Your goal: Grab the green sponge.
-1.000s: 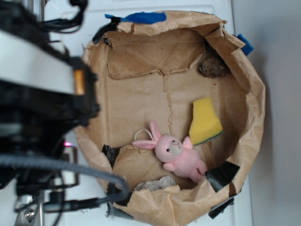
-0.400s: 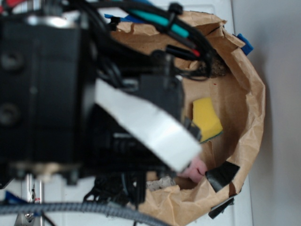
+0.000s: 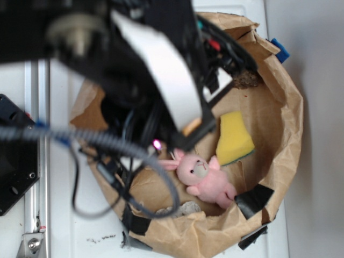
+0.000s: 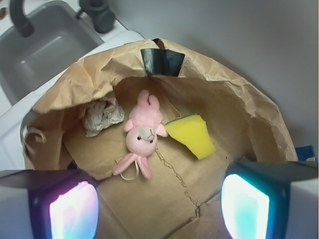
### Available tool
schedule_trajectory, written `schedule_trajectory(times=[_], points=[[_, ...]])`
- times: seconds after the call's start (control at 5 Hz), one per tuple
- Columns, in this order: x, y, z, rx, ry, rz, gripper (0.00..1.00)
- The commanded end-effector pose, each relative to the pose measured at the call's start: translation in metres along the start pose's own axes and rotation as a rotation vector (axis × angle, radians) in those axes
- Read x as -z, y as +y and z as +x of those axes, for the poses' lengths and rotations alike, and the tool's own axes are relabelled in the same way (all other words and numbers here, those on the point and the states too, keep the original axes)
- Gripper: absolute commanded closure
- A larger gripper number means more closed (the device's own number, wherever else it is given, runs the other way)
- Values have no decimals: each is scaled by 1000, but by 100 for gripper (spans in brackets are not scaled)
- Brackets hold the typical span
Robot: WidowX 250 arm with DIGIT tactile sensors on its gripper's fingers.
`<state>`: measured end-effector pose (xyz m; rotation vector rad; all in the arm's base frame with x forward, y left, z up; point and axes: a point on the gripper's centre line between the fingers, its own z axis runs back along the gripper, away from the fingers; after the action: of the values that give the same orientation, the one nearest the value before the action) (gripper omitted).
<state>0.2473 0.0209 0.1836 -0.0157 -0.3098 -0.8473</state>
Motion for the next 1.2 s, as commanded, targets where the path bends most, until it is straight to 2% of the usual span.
schedule_trajectory(times=[0.0, 0.8, 1.0], points=[[29, -14, -6, 8, 7, -60, 0], [29, -14, -6, 8, 7, -60, 0], [48, -7, -8, 31, 32, -41, 0]])
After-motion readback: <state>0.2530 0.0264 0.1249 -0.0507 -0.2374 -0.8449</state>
